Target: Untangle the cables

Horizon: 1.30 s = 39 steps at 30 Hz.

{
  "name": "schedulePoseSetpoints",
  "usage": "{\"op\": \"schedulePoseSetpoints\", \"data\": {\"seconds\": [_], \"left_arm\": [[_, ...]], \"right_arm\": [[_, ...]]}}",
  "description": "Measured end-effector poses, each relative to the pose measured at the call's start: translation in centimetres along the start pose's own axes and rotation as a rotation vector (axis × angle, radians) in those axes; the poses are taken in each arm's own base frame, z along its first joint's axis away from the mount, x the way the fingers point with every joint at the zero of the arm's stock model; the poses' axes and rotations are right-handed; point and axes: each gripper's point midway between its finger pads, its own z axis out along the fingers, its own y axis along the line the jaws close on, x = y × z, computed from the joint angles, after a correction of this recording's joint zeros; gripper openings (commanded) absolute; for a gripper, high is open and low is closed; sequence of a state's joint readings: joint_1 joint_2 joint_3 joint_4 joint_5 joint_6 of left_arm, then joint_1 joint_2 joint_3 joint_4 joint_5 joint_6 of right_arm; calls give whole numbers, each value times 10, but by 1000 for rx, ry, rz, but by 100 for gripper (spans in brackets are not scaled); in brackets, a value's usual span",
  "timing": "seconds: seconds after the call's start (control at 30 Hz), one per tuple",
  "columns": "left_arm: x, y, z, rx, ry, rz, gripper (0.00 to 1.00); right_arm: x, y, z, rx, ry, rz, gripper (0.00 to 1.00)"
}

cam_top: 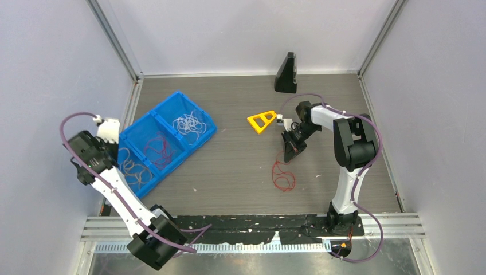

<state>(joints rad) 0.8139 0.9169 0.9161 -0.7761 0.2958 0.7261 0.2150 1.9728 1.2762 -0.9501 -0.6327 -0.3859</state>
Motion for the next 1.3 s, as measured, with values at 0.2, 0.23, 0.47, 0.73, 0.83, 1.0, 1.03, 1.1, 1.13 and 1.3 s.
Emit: {"op": "schedulePoseSetpoints", "data": {"seconds": [0.2, 0.23, 0.47, 0.73, 0.83, 1.0, 1.03, 1.1, 1.13, 1.3], "left_arm": [[64, -42, 26, 129, 161, -45, 4], [67, -44, 27, 136, 172, -54, 14], [10, -7, 18, 114, 93, -122, 73], [-92, -23, -13, 198, -164, 22, 89], [-128, -92, -30, 410, -295, 137, 89], [-164, -211, -75, 819, -491, 247, 89], [-165, -230, -81, 883, -504, 265, 89], [-165, -272, -89, 1022, -511, 288, 90], [-162, -296, -98, 1097, -511, 322, 91], [-148, -368, -105, 1282, -491, 393, 99]], "right_arm": [[1, -1, 0, 4, 3, -4, 5], [1, -1, 0, 5, 4, -4, 6], [1, 0, -2, 4, 9, -7, 5], [-19, 3, -18, 15, -27, -105, 5], [-26, 11, -29, 15, -59, -168, 5], [-45, 45, -67, 8, -197, -301, 6], [-50, 54, -77, 3, -233, -328, 6], [-61, 73, -95, -11, -307, -369, 5], [-66, 82, -104, -18, -344, -387, 5], [-79, 119, -132, -47, -464, -450, 5]]}}
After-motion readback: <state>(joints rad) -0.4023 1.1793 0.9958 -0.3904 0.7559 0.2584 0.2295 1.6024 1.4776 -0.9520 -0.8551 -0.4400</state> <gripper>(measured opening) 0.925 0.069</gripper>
